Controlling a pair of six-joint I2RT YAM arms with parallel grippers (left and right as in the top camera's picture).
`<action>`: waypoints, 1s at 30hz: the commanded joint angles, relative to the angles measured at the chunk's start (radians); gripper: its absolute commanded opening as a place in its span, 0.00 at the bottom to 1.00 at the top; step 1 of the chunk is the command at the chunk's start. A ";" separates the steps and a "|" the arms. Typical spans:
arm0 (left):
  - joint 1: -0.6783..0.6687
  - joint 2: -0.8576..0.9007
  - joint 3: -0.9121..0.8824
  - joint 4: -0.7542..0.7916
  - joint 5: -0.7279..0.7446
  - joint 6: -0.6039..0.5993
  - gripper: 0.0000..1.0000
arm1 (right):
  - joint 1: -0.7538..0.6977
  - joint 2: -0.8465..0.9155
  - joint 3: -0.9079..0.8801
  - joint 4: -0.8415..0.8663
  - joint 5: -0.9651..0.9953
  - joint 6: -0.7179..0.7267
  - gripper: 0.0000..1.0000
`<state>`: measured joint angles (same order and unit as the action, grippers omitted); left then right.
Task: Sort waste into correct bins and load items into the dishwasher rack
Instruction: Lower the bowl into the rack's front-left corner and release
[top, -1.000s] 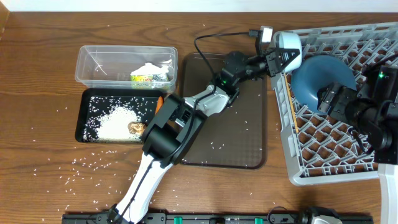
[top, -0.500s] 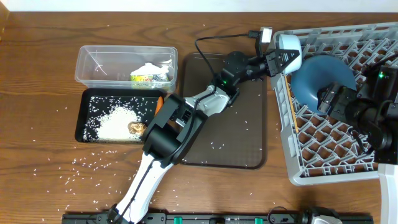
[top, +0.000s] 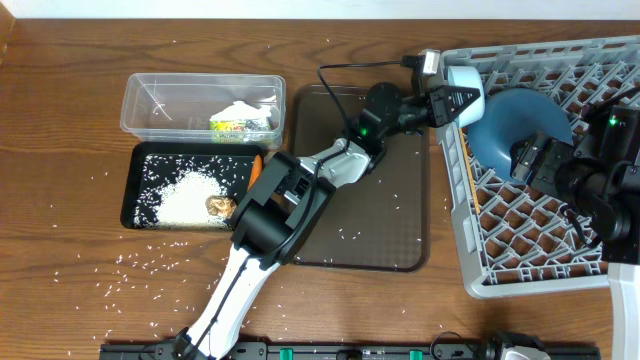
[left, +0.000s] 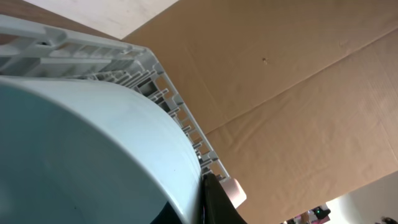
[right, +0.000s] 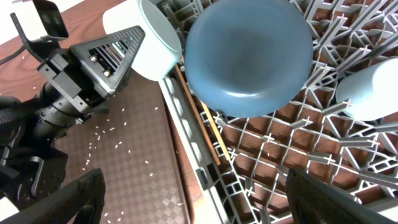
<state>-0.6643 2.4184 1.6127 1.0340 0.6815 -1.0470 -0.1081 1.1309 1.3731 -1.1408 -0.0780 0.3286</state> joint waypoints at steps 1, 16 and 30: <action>0.002 0.013 0.022 0.015 0.013 0.017 0.06 | -0.009 0.001 0.003 0.000 -0.001 -0.012 0.86; 0.039 0.013 0.021 -0.159 0.068 0.034 0.98 | -0.009 0.001 0.003 0.000 -0.001 -0.020 0.86; 0.132 -0.006 0.021 -0.234 0.148 0.066 0.98 | -0.009 0.000 0.003 0.000 -0.001 -0.019 0.85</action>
<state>-0.5491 2.4184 1.6264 0.7959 0.7925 -1.0092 -0.1081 1.1309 1.3731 -1.1408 -0.0780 0.3252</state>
